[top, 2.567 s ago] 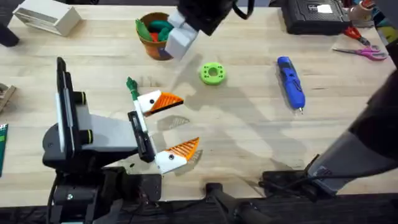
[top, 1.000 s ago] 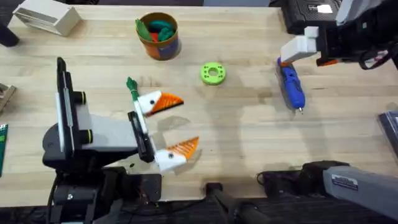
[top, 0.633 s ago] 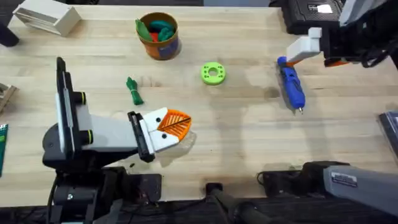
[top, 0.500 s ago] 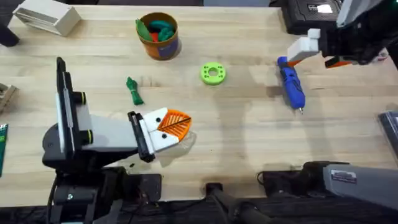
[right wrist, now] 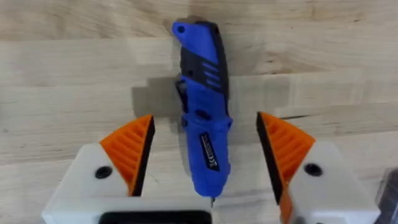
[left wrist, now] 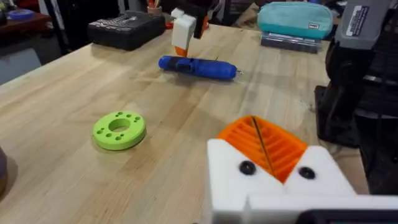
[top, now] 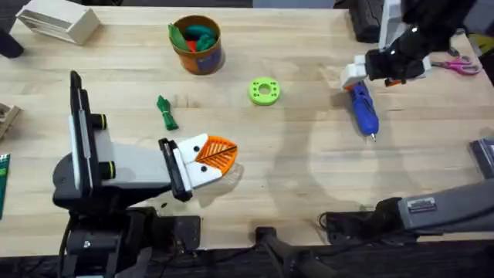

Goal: Pick up the gripper from the table and insert it into the empty holder that is missing its gripper. Then pick up a screw, insert it into the mounting hole, and use the screwdriver to tighten it. Finally, clean up the table by picking up the vegetable and placing it into the bucket.

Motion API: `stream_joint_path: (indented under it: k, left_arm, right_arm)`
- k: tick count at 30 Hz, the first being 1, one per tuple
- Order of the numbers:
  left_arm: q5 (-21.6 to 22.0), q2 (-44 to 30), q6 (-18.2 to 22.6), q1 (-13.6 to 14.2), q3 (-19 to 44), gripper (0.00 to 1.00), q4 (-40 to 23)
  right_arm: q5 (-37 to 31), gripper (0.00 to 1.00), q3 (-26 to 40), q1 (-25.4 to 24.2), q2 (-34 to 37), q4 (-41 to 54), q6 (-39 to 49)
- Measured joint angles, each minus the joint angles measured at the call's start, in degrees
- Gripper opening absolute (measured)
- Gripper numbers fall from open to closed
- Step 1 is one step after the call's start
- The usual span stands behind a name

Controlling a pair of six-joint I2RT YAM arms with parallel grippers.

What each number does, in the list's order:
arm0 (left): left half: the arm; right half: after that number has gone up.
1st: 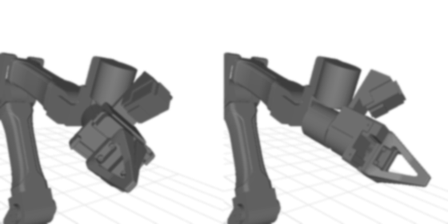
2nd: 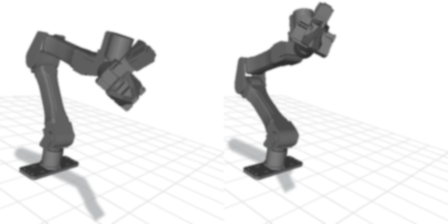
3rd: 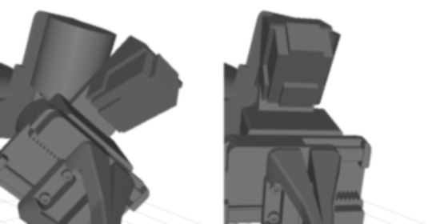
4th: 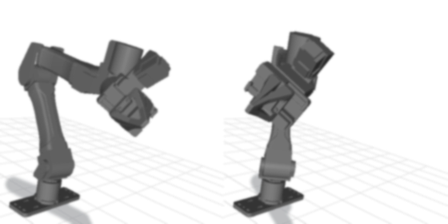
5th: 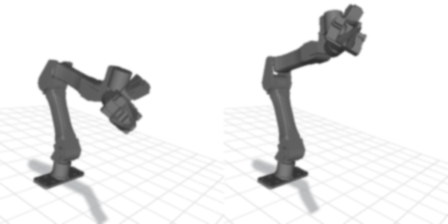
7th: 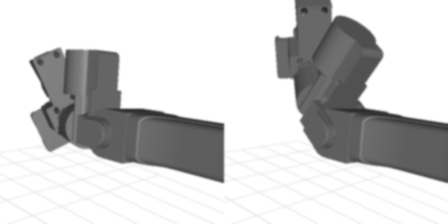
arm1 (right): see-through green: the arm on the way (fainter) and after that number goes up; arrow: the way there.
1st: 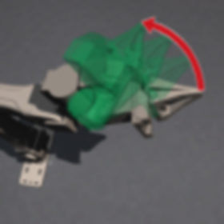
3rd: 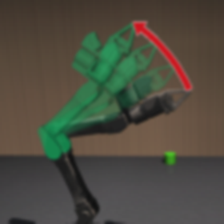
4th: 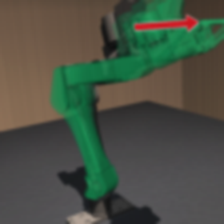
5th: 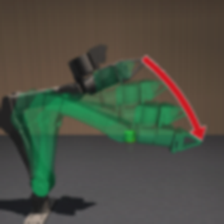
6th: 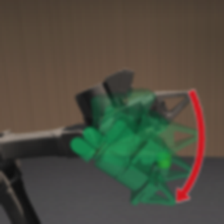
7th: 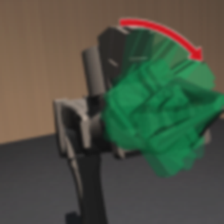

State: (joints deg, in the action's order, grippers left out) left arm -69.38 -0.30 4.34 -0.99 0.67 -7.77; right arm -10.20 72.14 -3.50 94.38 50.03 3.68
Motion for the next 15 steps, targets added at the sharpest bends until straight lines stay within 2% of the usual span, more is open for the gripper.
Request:
stream_joint_path:
  k: [9,15]
  left_arm:
    - [0.00,0.00,0.02,0.00,0.00,0.005,0.00]
    - [0.02,0.00,0.00,0.00,0.00,0.005,0.00]
  right_arm:
    - [0.90,0.917,-0.03,-0.16,8.10,-1.54,0.90]
    - [1.01,0.919,-0.11,-0.21,10.45,-4.54,1.07]
